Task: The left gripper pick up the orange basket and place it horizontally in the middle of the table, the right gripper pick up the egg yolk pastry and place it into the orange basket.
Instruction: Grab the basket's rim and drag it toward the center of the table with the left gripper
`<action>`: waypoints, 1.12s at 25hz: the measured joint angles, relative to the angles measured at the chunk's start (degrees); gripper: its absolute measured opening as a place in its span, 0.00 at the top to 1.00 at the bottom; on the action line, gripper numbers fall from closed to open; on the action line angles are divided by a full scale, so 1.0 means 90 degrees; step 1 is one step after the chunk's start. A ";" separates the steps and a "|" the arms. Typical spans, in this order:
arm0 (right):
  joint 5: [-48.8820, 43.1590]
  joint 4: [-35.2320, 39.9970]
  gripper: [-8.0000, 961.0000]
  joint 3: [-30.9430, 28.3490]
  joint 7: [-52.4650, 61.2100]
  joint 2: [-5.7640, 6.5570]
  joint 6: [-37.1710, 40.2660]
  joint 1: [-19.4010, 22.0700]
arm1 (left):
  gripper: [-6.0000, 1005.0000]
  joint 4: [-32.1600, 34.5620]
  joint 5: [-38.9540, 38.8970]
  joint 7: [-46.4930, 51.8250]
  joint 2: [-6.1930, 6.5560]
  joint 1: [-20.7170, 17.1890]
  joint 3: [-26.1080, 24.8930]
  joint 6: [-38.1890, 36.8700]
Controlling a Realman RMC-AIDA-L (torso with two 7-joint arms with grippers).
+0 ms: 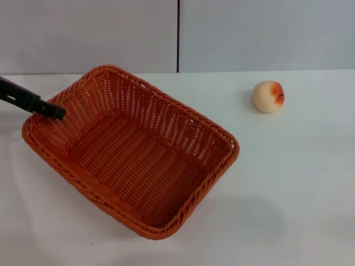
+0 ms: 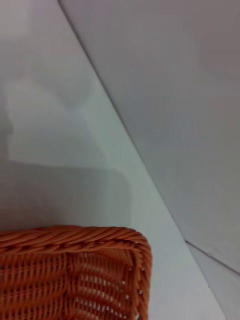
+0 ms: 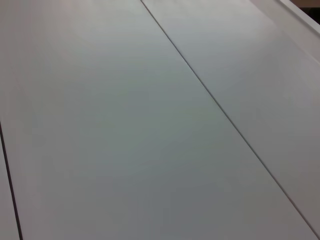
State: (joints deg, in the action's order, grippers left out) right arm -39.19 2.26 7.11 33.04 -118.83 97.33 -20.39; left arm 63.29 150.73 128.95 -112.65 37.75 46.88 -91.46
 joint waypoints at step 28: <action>-0.0031 -0.0008 0.34 0.0011 0.0000 0.0000 -0.0123 0.0006 | 0.78 -0.0239 0.0424 0.0419 -0.0161 0.0069 -0.0017 0.0046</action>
State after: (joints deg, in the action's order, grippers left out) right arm -39.47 2.19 7.21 33.05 -118.83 96.22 -20.33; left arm 61.14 154.55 132.73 -114.10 38.38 46.73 -91.05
